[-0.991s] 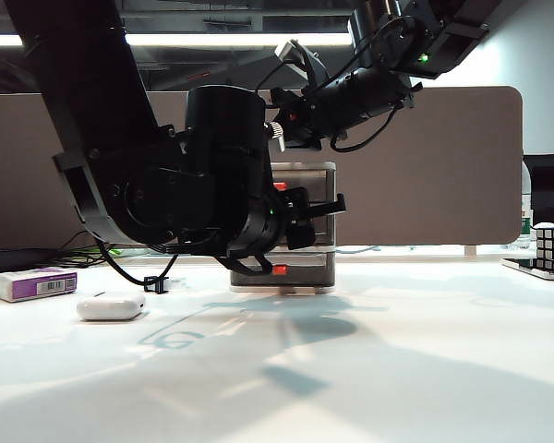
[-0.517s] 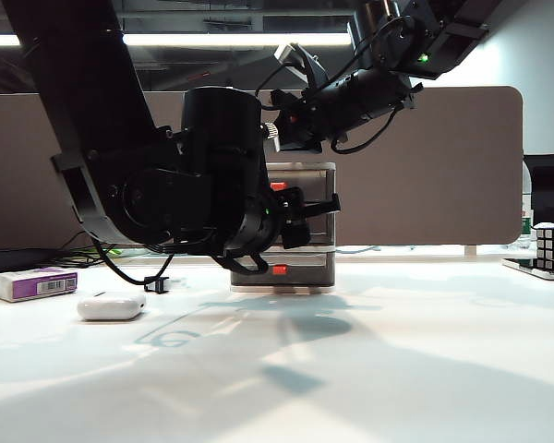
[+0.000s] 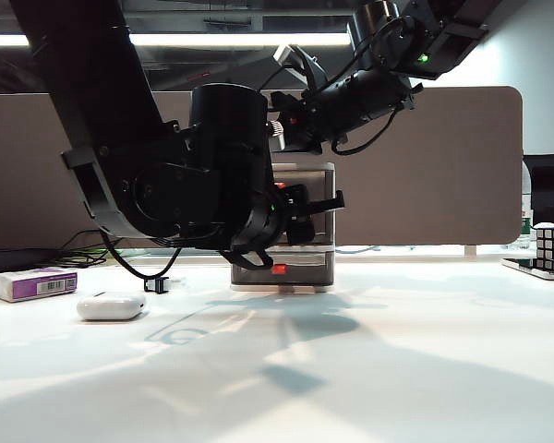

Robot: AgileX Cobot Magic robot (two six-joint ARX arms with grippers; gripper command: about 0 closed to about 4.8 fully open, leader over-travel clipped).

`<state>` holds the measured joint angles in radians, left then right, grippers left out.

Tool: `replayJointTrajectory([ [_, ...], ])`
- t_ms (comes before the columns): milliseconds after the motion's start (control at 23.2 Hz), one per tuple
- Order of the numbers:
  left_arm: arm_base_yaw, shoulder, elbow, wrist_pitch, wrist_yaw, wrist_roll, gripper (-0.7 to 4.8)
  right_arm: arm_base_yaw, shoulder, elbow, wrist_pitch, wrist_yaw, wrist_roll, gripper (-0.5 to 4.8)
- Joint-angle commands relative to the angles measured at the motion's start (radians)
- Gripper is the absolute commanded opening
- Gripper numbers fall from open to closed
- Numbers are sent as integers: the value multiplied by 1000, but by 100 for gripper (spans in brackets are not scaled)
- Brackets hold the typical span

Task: Open the second layer of the drawer on the table, pick up the earphone case on the table and put it in, and finally close the drawer.

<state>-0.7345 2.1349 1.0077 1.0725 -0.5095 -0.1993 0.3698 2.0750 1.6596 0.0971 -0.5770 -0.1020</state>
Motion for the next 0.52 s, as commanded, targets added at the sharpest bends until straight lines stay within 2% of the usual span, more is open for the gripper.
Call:
replayJointTrajectory([
  [43, 2, 0, 1, 5, -3, 2, 116, 2, -3, 3, 10, -1, -4, -5],
  [258, 2, 0, 0, 5, -3, 5, 104, 2, -3, 3, 8, -1, -4, -5],
  [431, 2, 0, 0, 4, -3, 8, -7, 2, -3, 3, 8, -1, -4, -5],
  [517, 2, 0, 0, -2, -4, 8, -6, 2, -3, 3, 8, -1, -4, -5],
])
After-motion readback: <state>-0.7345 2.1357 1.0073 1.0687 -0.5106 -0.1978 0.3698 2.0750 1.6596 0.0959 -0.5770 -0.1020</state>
